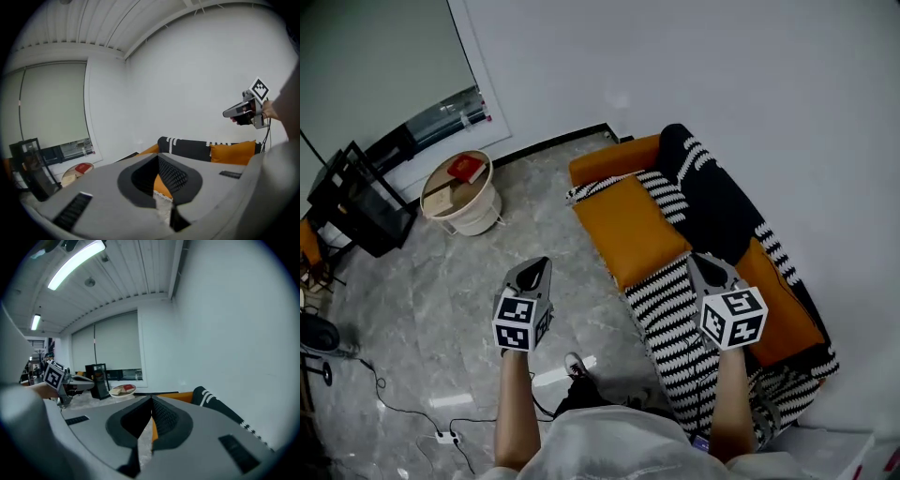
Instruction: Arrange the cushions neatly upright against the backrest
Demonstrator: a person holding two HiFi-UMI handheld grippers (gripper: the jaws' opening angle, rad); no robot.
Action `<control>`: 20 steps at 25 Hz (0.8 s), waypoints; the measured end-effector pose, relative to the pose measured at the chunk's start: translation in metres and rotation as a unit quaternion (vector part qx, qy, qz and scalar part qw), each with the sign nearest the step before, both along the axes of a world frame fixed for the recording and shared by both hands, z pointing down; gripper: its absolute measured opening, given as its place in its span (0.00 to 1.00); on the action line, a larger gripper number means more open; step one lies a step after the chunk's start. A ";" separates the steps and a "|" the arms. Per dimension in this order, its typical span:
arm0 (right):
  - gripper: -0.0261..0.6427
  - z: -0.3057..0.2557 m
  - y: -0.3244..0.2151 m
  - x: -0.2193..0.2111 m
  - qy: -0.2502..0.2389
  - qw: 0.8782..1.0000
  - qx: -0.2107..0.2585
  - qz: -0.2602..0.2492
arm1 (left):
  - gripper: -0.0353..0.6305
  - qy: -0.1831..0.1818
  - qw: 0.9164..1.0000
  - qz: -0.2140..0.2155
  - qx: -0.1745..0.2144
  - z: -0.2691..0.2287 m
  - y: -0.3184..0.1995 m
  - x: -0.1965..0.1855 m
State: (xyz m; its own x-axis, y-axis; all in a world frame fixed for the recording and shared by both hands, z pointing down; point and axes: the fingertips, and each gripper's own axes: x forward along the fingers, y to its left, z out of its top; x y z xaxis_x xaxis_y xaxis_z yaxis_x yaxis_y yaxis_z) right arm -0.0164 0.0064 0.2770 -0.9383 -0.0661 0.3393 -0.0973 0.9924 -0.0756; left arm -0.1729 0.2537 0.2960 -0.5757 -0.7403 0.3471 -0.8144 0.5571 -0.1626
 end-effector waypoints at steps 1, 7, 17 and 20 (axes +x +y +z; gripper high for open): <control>0.04 0.000 0.012 -0.016 0.001 1.000 0.003 -0.010 | 0.07 -0.002 1.000 -0.005 0.000 0.000 0.011 -0.008; 0.04 -0.006 0.082 -0.104 -0.001 0.998 0.018 -0.053 | 0.07 -0.004 1.000 -0.030 0.006 -0.001 0.076 -0.067; 0.04 -0.019 0.132 -0.233 -0.017 0.999 0.026 -0.043 | 0.07 -0.013 1.000 -0.018 0.003 -0.010 0.135 -0.193; 0.04 -0.019 0.138 -0.262 -0.016 0.999 0.030 -0.036 | 0.07 -0.012 1.000 -0.021 -0.003 -0.006 0.150 -0.226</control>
